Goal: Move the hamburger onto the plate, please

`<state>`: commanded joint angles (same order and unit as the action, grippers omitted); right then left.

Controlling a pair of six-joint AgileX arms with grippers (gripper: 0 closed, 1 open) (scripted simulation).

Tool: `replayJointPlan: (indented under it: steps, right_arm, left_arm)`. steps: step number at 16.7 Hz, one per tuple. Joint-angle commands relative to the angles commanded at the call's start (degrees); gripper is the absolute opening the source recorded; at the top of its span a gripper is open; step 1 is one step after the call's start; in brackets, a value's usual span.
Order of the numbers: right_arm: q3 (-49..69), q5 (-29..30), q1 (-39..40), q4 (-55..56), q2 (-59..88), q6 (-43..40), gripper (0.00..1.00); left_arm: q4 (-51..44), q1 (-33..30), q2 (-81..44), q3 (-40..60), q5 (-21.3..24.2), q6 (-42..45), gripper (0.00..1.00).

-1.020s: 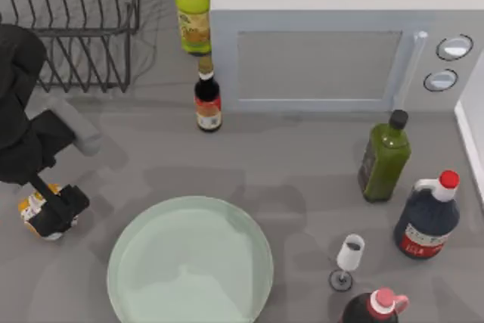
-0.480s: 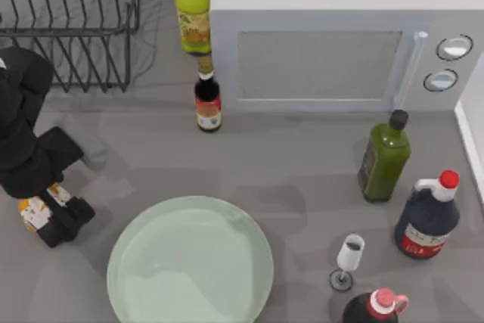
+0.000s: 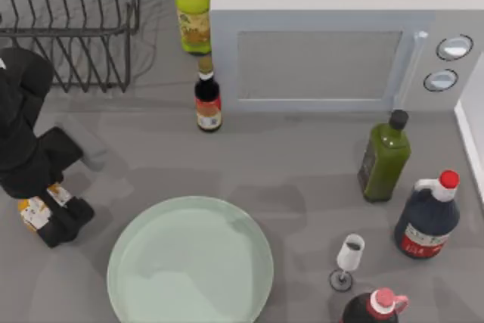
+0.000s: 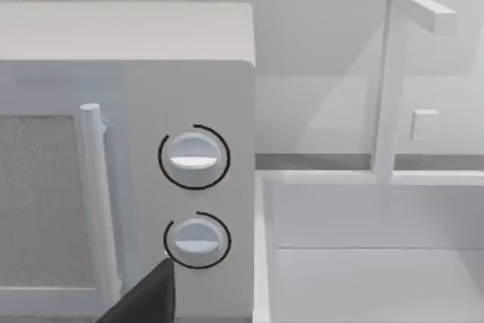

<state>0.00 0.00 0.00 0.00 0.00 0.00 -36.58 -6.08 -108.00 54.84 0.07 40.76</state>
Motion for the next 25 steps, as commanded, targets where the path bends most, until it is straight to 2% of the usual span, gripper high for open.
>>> replayJointPlan:
  steps: [6, 7, 14, 15, 19, 25]
  right_arm:
    - [0.0, 0.0, 0.0, 0.0, 0.0, 0.0, 1.00]
    - [0.0, 0.0, 0.0, 0.0, 0.0, 0.0, 1.00]
    - [0.0, 0.0, 0.0, 0.0, 0.0, 0.0, 1.00]
    - [0.0, 0.0, 0.0, 0.0, 0.0, 0.0, 1.00]
    - [0.0, 0.0, 0.0, 0.0, 0.0, 0.0, 1.00]
    - [0.0, 0.0, 0.0, 0.0, 0.0, 0.0, 1.00]
  left_arm:
    - [0.0, 0.0, 0.0, 0.0, 0.0, 0.0, 0.02]
    - [0.0, 0.0, 0.0, 0.0, 0.0, 0.0, 0.00]
    - [0.0, 0.0, 0.0, 0.0, 0.0, 0.0, 0.00]
    - [-3.7, 0.1, 3.7, 1.3, 1.2, -0.5, 0.00]
    - [-8.0, 0.1, 5.2, 4.7, 1.2, -0.4, 0.00]
    - [-24.7, -0.1, 11.0, 14.1, 1.2, -0.7, 0.00]
